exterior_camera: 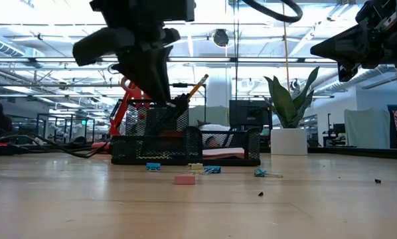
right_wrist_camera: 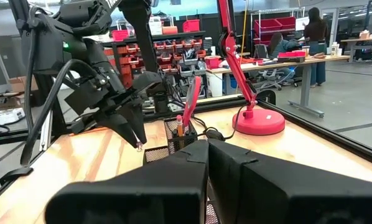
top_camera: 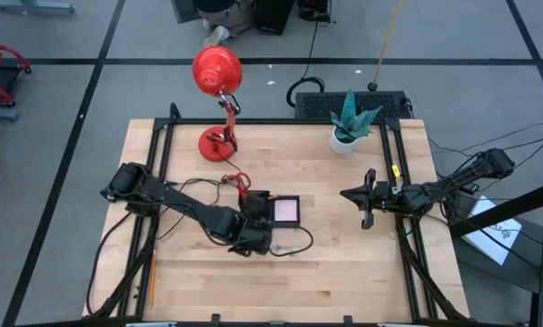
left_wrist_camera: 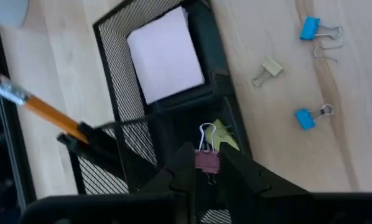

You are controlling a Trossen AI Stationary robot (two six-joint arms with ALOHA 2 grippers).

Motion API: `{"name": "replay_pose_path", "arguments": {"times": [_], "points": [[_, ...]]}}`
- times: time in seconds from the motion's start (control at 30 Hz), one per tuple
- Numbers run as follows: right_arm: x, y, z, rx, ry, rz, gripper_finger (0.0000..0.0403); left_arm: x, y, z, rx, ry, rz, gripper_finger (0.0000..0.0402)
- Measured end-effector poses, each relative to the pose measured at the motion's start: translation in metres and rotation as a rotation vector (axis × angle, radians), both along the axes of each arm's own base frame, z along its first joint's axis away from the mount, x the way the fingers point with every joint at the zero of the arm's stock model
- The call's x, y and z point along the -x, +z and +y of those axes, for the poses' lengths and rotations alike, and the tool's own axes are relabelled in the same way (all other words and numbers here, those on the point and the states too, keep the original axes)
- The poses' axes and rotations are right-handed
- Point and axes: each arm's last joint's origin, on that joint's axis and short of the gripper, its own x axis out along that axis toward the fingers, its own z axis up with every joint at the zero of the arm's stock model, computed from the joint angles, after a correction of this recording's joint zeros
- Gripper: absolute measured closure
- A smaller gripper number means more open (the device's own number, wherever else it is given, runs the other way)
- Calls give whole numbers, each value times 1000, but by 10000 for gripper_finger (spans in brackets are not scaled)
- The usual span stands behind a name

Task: Pick and place office supplies into organizer
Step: Put the pink binder clip into the black desk organizer, then put the blue binder clip into the black desk organizer

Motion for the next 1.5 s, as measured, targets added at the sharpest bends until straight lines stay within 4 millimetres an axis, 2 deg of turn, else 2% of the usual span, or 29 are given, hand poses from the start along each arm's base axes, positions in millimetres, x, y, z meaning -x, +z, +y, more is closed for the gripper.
{"name": "replay_pose_path", "arguments": {"times": [0.33, 0.67, 1.13, 1.27, 1.5], "points": [[0, 0, 0, -5, 0, -1, 403, 11, -29, 13, -5, 129, 3, 344], [0, 0, 0, -5, 0, -1, 403, 9, -36, 18, 85, 129, 10, 341], [0, 0, 0, -14, 1, -3, 403, 6, -36, 24, 104, 160, 2, 220], [0, 0, 0, -14, 1, -3, 403, 7, -36, 23, 90, 133, 9, 209], [0, 0, 0, -12, 1, -3, 403, 7, -31, 12, 56, 34, 21, 216]]}}
